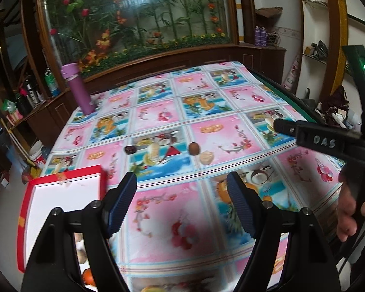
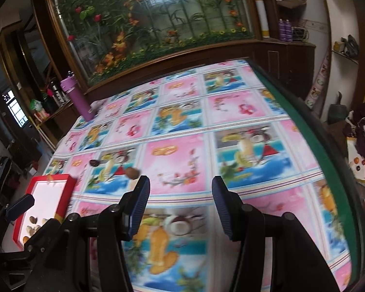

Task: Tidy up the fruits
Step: 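Move both grippers back over the remaining snacks on the tablecloth, then grasp a beige round cake with the right gripper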

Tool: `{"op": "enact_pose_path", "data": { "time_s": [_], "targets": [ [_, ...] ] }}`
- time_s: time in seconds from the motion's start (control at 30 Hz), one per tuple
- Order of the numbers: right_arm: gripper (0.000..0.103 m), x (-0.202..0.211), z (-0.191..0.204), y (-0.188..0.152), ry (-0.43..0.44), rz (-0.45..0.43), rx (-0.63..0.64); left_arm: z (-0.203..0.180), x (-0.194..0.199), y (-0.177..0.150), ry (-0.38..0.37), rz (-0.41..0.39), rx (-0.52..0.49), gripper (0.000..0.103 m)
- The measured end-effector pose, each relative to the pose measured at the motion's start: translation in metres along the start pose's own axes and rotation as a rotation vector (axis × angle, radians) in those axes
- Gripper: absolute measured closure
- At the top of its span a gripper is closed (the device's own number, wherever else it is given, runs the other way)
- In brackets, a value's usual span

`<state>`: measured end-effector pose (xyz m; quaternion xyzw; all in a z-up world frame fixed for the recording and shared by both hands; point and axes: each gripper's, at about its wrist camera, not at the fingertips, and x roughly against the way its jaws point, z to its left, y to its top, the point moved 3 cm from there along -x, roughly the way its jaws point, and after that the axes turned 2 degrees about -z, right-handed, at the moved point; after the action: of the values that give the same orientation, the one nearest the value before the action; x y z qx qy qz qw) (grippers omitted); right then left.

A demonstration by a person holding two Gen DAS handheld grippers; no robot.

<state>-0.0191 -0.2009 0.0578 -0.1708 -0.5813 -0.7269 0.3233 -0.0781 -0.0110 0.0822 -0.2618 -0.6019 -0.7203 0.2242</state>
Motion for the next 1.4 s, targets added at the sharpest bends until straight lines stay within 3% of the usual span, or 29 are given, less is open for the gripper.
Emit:
{"op": "enact_pose_path", "data": {
  "time_s": [0.17, 0.37, 0.47, 0.7, 0.97, 1.13, 1.27, 1.4],
  "targets": [
    [0.050, 0.001, -0.026, 0.008, -0.036, -0.008, -0.013, -0.003, -0.024, 0.004, -0.019, 0.040, 0.019, 0.026],
    [0.050, -0.016, -0.034, 0.004, -0.033, 0.042, -0.014, 0.018, -0.047, 0.003, 0.007, 0.081, 0.066, 0.026],
    [0.050, -0.031, -0.022, -0.002, 0.011, 0.090, 0.004, 0.030, -0.056, 0.002, 0.020, 0.092, 0.087, 0.026],
    [0.050, -0.074, 0.045, -0.015, 0.100, 0.193, 0.176, 0.057, -0.070, 0.001, 0.033, 0.110, 0.117, 0.026],
    [0.050, -0.126, 0.081, -0.025, 0.080, 0.282, 0.256, 0.079, -0.075, -0.002, 0.037, 0.119, 0.158, 0.026],
    [0.051, -0.129, 0.093, -0.028, 0.048, 0.247, 0.325, 0.080, -0.079, 0.000, 0.037, 0.120, 0.155, 0.026],
    [0.077, -0.127, 0.089, -0.029, -0.006, 0.215, 0.381, 0.069, -0.085, 0.005, 0.034, 0.124, 0.127, 0.026],
    [0.077, -0.122, 0.067, -0.022, 0.024, 0.227, 0.299, 0.052, -0.100, 0.012, 0.016, 0.138, 0.094, 0.026]
  ]
}}
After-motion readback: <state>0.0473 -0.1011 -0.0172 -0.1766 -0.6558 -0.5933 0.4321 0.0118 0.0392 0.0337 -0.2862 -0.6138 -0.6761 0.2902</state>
